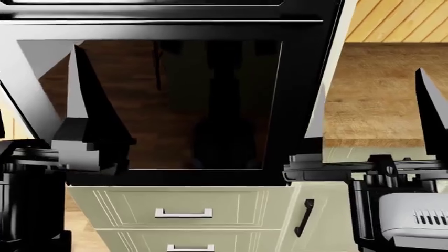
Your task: Preheat the oven by turning the temperature knob.
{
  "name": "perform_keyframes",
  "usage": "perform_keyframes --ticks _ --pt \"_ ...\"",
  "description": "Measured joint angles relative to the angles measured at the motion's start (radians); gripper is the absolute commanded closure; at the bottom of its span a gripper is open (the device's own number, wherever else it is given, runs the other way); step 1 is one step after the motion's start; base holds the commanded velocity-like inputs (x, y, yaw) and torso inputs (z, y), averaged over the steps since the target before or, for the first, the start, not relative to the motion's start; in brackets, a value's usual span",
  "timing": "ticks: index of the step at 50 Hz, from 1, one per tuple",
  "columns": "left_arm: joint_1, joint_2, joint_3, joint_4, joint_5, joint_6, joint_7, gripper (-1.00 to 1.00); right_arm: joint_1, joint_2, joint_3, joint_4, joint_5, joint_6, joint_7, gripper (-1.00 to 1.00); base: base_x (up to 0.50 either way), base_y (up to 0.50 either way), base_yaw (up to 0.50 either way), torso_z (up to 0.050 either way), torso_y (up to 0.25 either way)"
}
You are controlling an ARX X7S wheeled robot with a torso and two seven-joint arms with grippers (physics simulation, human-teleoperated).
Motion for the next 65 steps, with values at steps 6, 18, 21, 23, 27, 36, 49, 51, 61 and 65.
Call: perform_keyframes --ticks 6,18,21,23,27,36,49,51,61,65 --pt "-0.004 -0.002 0.0 0.004 -0.004 -0.006 -0.01 -1.0 0.0 -0.002 0.007 -0.005 0.014 -0.001 -0.001 -1.0 0.5 0.0 0.0 0.0 0.0" --pt "-0.01 -0.011 0.0 0.01 -0.011 -0.013 -0.025 -1.0 -0.001 0.0 0.001 -0.002 0.005 0.002 0.002 -1.0 0.0 0.0 0.0 0.0 0.0" --pt "-0.014 -0.014 -0.002 0.014 -0.016 -0.02 -0.031 -1.0 0.006 -0.001 -0.011 -0.008 -0.02 0.023 -0.006 -1.0 0.0 0.0 0.0 0.0 0.0" --pt "-0.016 -0.016 -0.002 0.018 -0.02 -0.026 -0.036 -1.0 0.011 -0.005 -0.018 -0.013 -0.042 0.039 -0.017 -1.0 0.0 0.0 0.0 0.0 0.0" --pt "-0.02 -0.021 -0.003 0.024 -0.03 -0.039 -0.044 -1.0 0.021 -0.02 -0.029 -0.019 -0.088 0.064 -0.046 -1.0 0.0 0.0 0.0 0.0 0.0" --pt "-0.028 -0.033 -0.005 0.034 -0.052 -0.061 -0.061 -1.0 0.108 -0.057 -0.083 -0.012 -0.282 0.178 -0.178 -1.0 0.0 0.0 0.0 0.0 0.0" --pt "-0.037 -0.048 -0.011 0.038 -0.078 -0.072 -0.082 -1.0 0.347 -0.054 -0.205 0.047 -0.617 0.342 -0.465 -1.0 0.0 0.0 0.0 0.0 0.0" --pt "-0.036 -0.05 -0.009 0.036 -0.078 -0.07 -0.083 -1.0 0.378 -0.045 -0.217 0.062 -0.652 0.352 -0.497 -1.0 0.0 0.0 0.0 0.0 0.0" --pt "-0.034 -0.057 0.0 0.034 -0.077 -0.066 -0.091 -1.0 0.476 0.028 -0.275 0.152 -0.772 0.351 -0.605 -1.0 0.0 0.0 0.0 0.0 0.0" --pt "-0.032 -0.059 0.006 0.032 -0.074 -0.062 -0.093 -1.0 0.493 0.061 -0.293 0.186 -0.797 0.34 -0.633 -1.0 0.0 0.0 0.0 0.0 0.0"
